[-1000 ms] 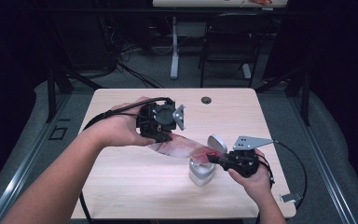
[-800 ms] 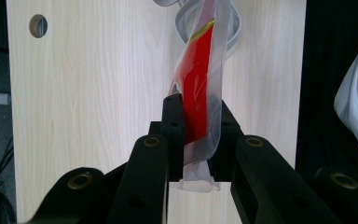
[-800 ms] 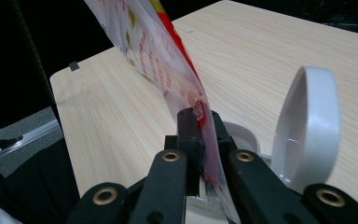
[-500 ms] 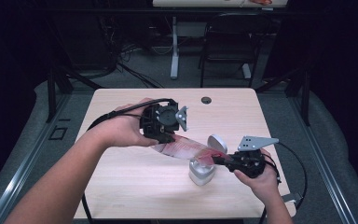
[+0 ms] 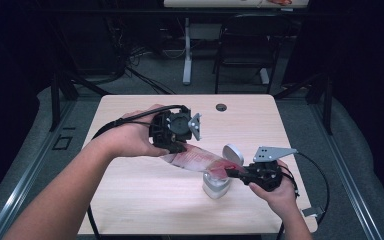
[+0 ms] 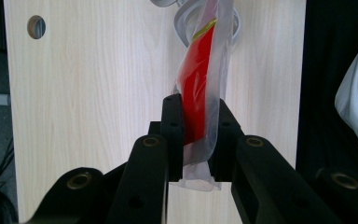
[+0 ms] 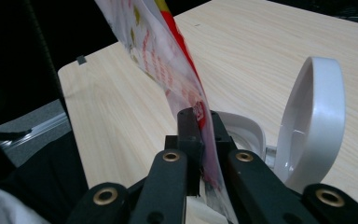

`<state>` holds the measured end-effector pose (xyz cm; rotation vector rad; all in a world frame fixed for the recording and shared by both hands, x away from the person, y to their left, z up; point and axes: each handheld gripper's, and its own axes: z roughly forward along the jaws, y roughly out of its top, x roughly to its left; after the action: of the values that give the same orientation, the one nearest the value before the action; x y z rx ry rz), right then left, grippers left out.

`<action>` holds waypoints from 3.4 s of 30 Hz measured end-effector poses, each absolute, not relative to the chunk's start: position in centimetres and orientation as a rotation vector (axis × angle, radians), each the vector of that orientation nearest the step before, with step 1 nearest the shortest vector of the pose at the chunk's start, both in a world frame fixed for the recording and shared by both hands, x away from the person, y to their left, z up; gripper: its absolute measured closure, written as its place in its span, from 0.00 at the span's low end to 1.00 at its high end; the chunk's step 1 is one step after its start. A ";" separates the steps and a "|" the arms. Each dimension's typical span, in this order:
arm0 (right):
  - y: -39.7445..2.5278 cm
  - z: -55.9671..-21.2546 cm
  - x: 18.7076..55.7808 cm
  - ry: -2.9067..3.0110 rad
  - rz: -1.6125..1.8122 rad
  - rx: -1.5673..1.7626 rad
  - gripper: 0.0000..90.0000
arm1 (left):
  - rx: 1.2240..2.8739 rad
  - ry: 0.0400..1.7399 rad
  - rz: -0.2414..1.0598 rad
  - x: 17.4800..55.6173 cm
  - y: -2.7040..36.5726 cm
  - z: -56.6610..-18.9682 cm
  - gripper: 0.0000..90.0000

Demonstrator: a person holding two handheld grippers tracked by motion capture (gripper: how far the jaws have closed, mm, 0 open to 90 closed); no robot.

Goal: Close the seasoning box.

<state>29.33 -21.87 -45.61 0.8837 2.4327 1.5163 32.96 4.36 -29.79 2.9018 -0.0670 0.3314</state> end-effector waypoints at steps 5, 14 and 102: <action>-21.5 -45.7 29.4 2.395 1.492 0.883 0.98 | 2.900 -0.063 0.335 32.9 4.5 -29.8 0.88; -21.4 -45.6 29.5 2.378 1.531 0.886 0.97 | 2.886 -0.040 0.309 33.0 5.5 -30.3 0.89; -18.2 -46.2 29.4 2.343 1.523 0.780 1.00 | 2.705 0.267 0.183 34.2 15.8 -39.2 0.89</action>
<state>29.36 -18.17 -46.23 0.7804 2.3426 1.5231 34.22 15.85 -39.19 2.7052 0.2671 0.1832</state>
